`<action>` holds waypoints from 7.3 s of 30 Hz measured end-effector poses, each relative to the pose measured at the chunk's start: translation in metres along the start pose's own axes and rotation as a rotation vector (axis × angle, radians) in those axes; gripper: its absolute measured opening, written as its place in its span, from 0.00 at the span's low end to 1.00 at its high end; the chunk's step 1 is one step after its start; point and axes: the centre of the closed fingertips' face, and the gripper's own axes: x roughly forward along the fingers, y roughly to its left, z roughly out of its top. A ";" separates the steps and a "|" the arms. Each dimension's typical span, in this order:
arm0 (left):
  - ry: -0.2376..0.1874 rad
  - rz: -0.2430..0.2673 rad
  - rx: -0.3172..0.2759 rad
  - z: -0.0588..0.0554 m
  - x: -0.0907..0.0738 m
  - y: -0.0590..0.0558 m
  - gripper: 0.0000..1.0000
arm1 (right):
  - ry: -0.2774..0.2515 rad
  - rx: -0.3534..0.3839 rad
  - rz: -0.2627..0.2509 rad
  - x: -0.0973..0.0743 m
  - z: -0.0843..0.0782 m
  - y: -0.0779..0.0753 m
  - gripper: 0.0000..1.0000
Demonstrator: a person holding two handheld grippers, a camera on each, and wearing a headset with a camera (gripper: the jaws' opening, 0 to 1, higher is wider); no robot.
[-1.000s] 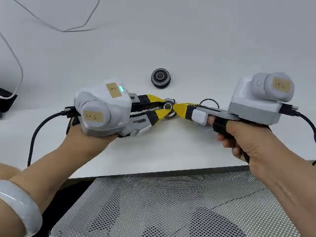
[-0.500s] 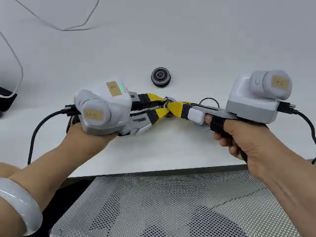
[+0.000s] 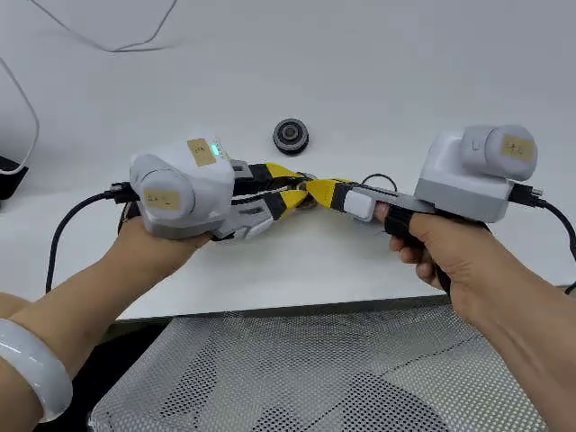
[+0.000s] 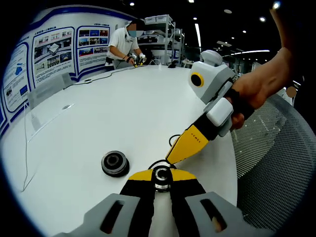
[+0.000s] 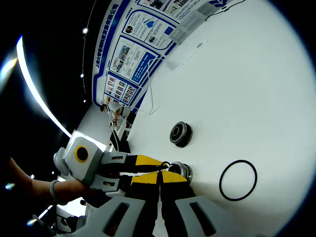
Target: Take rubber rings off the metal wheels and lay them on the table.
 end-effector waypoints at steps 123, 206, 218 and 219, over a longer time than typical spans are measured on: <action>-0.021 0.146 -0.036 0.010 0.016 0.069 0.17 | -0.015 -0.202 -0.104 0.019 0.055 -0.030 0.22; -0.046 0.143 -0.024 0.005 0.021 0.075 0.13 | -0.046 0.069 -0.029 0.048 0.051 -0.039 0.16; -0.045 0.142 -0.023 0.006 0.021 0.073 0.13 | -0.049 -0.016 -0.067 0.041 0.052 -0.042 0.06; -0.044 0.142 -0.023 0.006 0.021 0.073 0.13 | -0.052 -0.020 -0.065 0.041 0.053 -0.041 0.05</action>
